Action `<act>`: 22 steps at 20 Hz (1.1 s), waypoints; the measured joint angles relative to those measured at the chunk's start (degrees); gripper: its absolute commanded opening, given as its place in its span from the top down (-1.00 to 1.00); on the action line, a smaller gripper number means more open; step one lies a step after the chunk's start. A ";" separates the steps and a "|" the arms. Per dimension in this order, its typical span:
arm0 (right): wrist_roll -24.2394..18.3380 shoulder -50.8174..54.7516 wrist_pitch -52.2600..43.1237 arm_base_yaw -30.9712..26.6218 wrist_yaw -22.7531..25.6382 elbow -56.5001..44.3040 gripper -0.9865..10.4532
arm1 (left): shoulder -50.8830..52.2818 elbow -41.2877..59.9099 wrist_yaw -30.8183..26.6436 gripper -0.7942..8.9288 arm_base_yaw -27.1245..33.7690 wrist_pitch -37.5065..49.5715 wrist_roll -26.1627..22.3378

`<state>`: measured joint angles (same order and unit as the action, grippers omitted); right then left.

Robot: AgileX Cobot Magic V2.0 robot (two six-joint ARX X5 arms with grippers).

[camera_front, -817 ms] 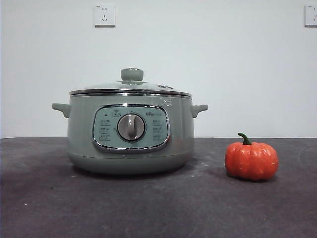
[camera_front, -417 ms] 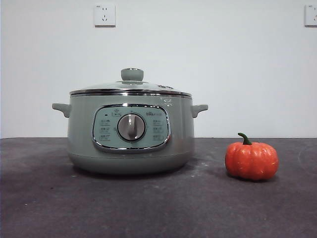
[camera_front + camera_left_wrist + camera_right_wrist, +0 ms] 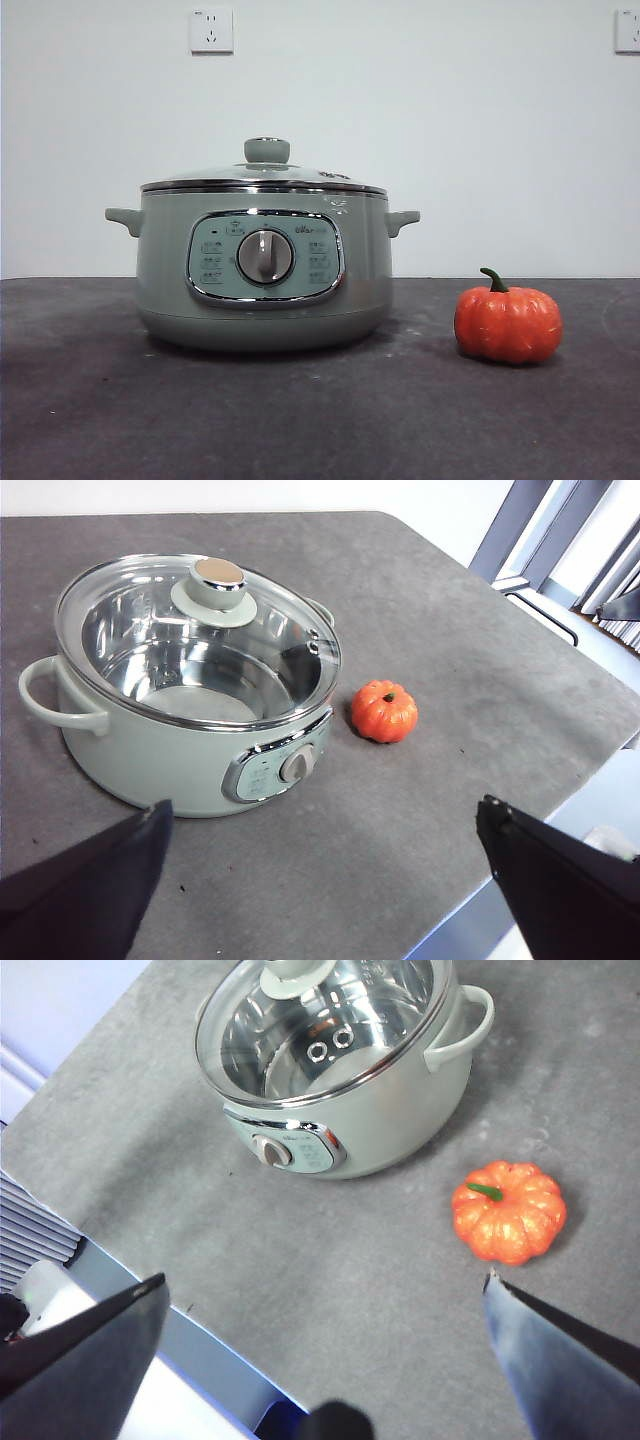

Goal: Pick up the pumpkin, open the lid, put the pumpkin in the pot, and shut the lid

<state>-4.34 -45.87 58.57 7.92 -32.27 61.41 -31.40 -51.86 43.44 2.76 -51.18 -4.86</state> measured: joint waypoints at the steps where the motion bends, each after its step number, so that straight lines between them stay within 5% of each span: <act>1: 0.00 -0.55 -0.24 0.07 0.55 0.00 -0.44 | 0.00 0.00 -0.02 -0.77 0.00 0.00 -0.02; 11: -0.02 -12.07 -5.62 5.07 11.39 0.09 -0.44 | 0.00 0.00 -0.02 -0.77 0.00 -0.02 0.00; 22: -0.22 -37.46 -19.61 10.54 23.54 0.09 -0.44 | 0.00 0.00 -0.02 -0.77 0.00 -0.02 0.00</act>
<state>-4.56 -83.33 38.96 18.46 -8.73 61.49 -31.40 -51.86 43.42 2.76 -51.20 -4.86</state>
